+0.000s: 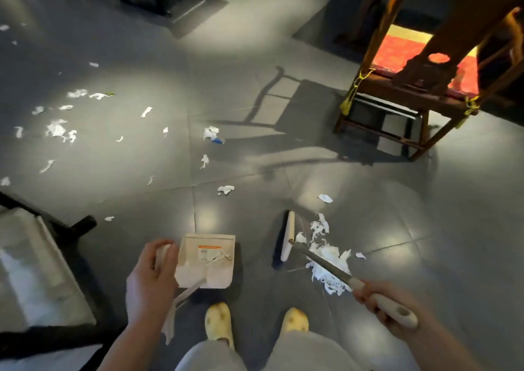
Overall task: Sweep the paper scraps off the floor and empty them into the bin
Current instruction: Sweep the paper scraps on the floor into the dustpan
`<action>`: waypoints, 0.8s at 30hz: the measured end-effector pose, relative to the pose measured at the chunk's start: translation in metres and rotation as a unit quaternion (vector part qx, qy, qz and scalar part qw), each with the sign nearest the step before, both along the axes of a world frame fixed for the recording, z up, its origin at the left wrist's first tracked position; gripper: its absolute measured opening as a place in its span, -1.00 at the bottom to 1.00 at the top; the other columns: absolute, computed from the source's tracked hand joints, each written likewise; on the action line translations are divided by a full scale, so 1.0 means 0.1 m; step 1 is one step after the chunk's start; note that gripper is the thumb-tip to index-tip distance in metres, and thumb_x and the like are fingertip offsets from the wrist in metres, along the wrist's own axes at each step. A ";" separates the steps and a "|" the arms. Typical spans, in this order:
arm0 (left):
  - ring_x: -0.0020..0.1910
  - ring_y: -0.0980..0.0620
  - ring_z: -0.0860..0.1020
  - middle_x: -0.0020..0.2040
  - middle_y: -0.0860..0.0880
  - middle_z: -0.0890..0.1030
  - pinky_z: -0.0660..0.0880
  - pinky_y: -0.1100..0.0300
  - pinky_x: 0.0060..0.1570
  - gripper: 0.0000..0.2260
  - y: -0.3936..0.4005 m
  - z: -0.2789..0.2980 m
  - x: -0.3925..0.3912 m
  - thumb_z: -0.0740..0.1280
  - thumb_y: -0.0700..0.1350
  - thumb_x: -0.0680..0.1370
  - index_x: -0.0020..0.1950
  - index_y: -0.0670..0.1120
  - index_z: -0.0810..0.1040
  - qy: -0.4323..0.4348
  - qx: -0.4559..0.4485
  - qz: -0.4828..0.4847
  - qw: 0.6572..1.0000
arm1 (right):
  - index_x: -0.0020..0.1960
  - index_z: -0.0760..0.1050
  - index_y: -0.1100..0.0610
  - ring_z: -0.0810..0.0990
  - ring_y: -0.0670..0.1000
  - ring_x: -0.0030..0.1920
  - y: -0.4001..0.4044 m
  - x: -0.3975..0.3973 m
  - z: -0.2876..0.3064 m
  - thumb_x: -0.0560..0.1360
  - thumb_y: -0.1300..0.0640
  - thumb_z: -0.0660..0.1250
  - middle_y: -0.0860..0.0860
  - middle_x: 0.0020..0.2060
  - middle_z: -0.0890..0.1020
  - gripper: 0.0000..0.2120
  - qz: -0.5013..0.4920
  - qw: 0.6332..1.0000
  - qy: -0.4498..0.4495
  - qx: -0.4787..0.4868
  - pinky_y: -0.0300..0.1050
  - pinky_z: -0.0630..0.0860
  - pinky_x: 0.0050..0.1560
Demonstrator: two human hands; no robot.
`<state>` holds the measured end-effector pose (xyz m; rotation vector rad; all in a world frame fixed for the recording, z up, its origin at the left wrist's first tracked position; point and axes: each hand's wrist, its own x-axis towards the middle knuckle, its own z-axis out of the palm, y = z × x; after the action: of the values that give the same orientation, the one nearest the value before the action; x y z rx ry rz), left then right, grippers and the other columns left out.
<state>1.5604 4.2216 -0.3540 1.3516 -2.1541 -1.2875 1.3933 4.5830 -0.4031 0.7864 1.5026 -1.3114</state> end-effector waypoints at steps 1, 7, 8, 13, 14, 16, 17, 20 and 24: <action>-0.18 -0.09 0.60 -0.14 -0.02 0.61 0.56 -0.04 -0.18 -0.93 -0.10 0.00 -0.05 0.30 0.02 0.60 0.06 0.16 0.54 0.000 0.001 -0.009 1.000 | -0.04 0.48 0.23 0.31 -0.17 -0.64 -0.05 0.05 0.02 0.32 0.32 0.37 0.05 -0.39 0.40 -0.78 -0.007 1.000 0.013 0.002 -0.39 0.16 -0.72; -0.34 -0.13 0.59 -0.20 -0.04 0.63 0.57 -0.07 -0.23 -0.87 -0.38 0.06 -0.48 0.32 -0.01 0.60 -0.05 0.26 0.54 0.017 0.006 -0.064 0.998 | -0.04 0.53 0.27 0.31 -0.11 -0.58 -0.26 0.07 0.12 0.35 0.30 0.38 0.15 -0.30 0.47 -0.82 -0.074 0.996 0.048 0.033 -0.37 0.19 -0.70; -0.36 -0.12 0.58 -0.20 -0.04 0.63 0.57 -0.06 -0.25 -0.88 -0.37 0.06 -0.55 0.31 -0.02 0.60 -0.03 0.23 0.54 0.020 0.013 -0.078 0.997 | -0.01 0.51 0.27 0.31 -0.12 -0.59 -0.24 0.02 0.16 0.38 0.31 0.35 0.14 -0.30 0.46 -0.82 -0.088 0.995 0.041 0.020 -0.37 0.18 -0.71; -0.40 -0.11 0.58 -0.20 -0.07 0.61 0.56 -0.07 -0.30 -0.88 -0.20 0.01 -0.81 0.30 -0.03 0.61 -0.03 0.21 0.53 0.018 0.038 -0.143 0.989 | -0.10 0.42 0.29 0.35 -0.20 -0.70 -0.15 -0.38 0.37 0.55 0.29 0.16 0.02 -0.52 0.46 -0.90 -0.163 0.985 0.005 -0.054 -0.44 0.20 -0.75; -0.41 -0.11 0.57 -0.21 -0.08 0.61 0.56 -0.07 -0.30 -0.87 -0.16 0.00 -0.85 0.31 -0.03 0.61 -0.05 0.22 0.53 0.017 0.046 -0.148 0.988 | -0.14 0.42 0.28 0.35 -0.21 -0.71 -0.16 -0.48 0.37 0.56 0.28 0.14 0.01 -0.55 0.46 -0.86 -0.177 0.982 0.002 -0.067 -0.45 0.20 -0.75; -0.43 -0.09 0.55 -0.25 -0.09 0.61 0.57 -0.07 -0.31 -0.83 -0.06 -0.03 -0.93 0.32 -0.05 0.60 -0.09 0.24 0.54 0.015 0.053 -0.155 0.986 | -0.13 0.41 0.26 0.37 -0.21 -0.69 -0.21 -0.70 0.35 0.56 0.28 0.10 0.01 -0.50 0.46 -0.84 -0.217 0.969 -0.010 -0.119 -0.45 0.19 -0.74; -0.44 -0.08 0.55 -0.27 -0.08 0.61 0.57 -0.08 -0.32 -0.82 -0.01 -0.03 -0.97 0.33 -0.05 0.60 -0.10 0.26 0.54 0.012 0.053 -0.159 0.986 | -0.12 0.40 0.25 0.38 -0.20 -0.68 -0.24 -0.81 0.31 0.56 0.27 0.08 0.01 -0.49 0.46 -0.84 -0.237 0.960 -0.019 -0.149 -0.45 0.20 -0.74; -0.40 -0.09 0.56 -0.30 0.04 0.61 0.57 -0.14 -0.27 -0.82 0.14 -0.08 -1.09 0.34 -0.02 0.59 -0.10 0.29 0.54 -0.010 0.054 -0.179 0.982 | -0.04 0.39 0.24 0.42 -0.18 -0.65 -0.28 -1.06 0.09 0.56 0.27 0.10 0.04 -0.42 0.50 -0.90 -0.295 0.936 -0.027 -0.190 -0.41 0.28 -0.73; -0.31 -0.09 0.58 -0.24 0.06 0.63 0.59 -0.14 -0.25 -0.85 0.34 -0.16 -1.21 0.34 -0.01 0.59 -0.05 0.29 0.53 -0.035 0.045 -0.231 0.971 | -0.04 0.42 0.27 0.47 -0.14 -0.62 -0.24 -1.14 -0.24 0.06 0.41 0.56 0.11 -0.35 0.53 -0.47 -0.371 0.898 -0.016 -0.238 -0.37 0.33 -0.72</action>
<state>1.4392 4.2558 -0.3703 0.9657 -2.5910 -1.5312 1.2793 4.5593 -0.4270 1.0843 0.7828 -2.1079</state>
